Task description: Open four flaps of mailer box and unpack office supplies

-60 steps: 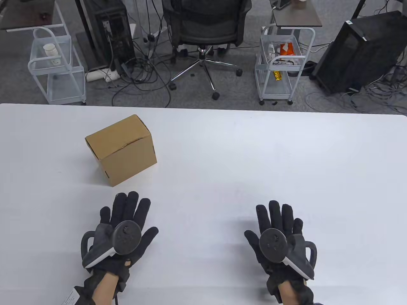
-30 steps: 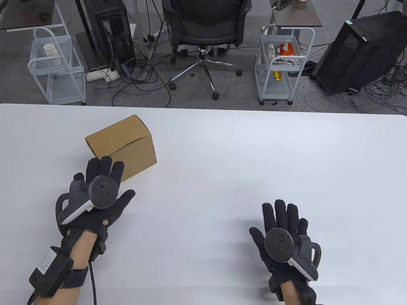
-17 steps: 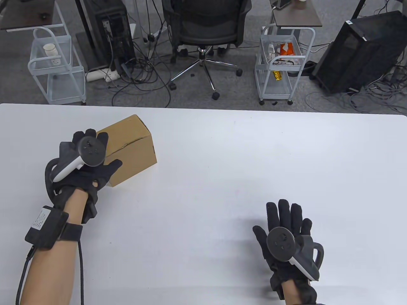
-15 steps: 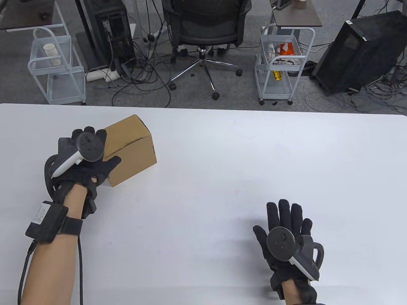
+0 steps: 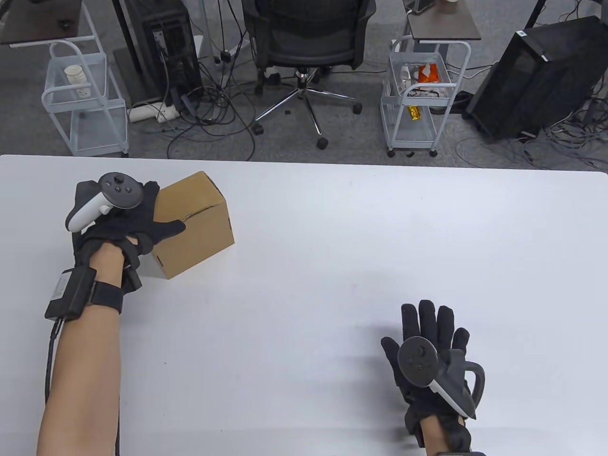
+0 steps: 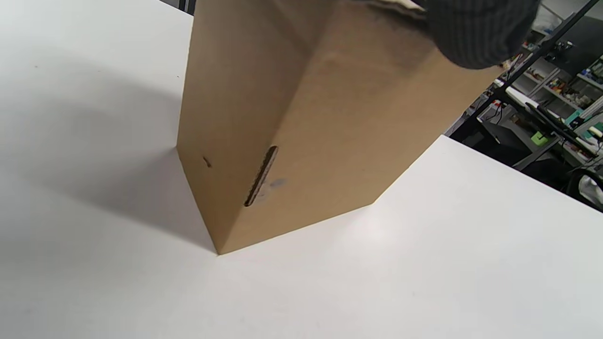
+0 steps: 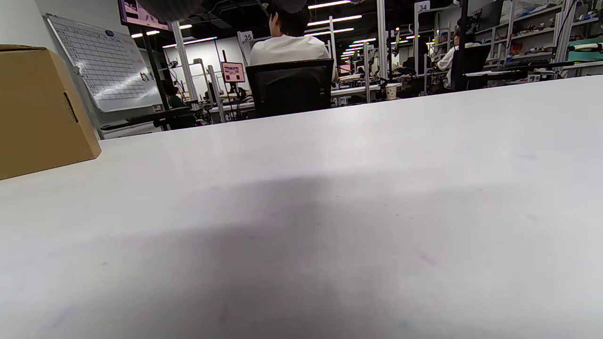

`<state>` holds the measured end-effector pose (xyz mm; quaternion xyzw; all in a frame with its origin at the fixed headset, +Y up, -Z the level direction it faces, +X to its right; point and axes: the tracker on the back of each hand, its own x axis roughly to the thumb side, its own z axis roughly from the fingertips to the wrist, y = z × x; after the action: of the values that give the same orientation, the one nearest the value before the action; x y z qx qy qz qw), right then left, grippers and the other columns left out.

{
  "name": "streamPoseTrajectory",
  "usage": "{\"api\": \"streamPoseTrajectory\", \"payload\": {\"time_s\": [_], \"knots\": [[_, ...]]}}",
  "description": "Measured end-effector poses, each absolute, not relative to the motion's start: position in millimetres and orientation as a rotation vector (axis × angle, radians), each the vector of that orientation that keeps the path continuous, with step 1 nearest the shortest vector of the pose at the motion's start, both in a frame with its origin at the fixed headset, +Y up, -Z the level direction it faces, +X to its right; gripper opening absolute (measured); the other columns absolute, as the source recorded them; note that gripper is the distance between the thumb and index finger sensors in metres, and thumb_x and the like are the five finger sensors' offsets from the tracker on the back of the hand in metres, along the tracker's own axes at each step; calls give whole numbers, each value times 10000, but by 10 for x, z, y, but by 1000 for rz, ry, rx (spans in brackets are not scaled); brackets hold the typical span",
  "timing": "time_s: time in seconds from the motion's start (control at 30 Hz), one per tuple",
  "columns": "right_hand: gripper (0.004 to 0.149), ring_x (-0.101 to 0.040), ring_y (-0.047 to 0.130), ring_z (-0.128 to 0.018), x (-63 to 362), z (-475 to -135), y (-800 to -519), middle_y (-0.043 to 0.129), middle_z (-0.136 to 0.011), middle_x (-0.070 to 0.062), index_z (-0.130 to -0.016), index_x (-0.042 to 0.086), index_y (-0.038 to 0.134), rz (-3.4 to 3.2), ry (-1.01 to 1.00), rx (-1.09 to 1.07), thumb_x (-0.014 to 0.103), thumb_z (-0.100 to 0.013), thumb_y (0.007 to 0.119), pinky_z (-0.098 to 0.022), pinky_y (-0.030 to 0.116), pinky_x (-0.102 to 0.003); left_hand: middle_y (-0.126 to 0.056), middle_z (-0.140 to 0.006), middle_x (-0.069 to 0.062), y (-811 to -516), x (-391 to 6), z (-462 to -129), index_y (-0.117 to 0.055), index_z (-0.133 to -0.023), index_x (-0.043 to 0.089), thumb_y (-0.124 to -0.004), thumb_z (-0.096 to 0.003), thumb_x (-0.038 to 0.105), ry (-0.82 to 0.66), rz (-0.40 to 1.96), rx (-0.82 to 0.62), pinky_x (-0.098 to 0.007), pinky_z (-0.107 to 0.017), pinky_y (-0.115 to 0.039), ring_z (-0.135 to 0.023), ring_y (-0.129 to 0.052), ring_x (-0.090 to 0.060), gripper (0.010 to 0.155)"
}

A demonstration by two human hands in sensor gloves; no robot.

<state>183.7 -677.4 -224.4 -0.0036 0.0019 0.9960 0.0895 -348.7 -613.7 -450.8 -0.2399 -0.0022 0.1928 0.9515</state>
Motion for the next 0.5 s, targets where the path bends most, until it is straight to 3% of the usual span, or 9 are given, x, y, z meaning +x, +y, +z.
{"api": "streamPoseTrajectory", "payload": {"time_s": [0.27, 0.5], "knots": [[733, -571, 89, -1048, 1835, -2248, -6782, 187, -1251, -235, -1173, 115, 274, 2965, 19, -18, 521, -606, 498, -682, 189, -765, 17, -1260, -158, -6153, -3424, -4569, -17, -1140, 230, -846, -499, 630, -23, 318, -474, -727, -831, -279, -1187, -90, -528, 1121], [734, -571, 97, -1049, 1839, -2251, -6777, 195, -1250, -240, -1174, 111, 279, 2954, 13, -5, 520, -605, 499, -682, 191, -765, -109, -1261, -233, -6153, -3404, -4534, -127, -1153, 130, -894, -502, 558, -76, 413, -378, -700, -832, -416, -1151, -208, -611, 1093]]}}
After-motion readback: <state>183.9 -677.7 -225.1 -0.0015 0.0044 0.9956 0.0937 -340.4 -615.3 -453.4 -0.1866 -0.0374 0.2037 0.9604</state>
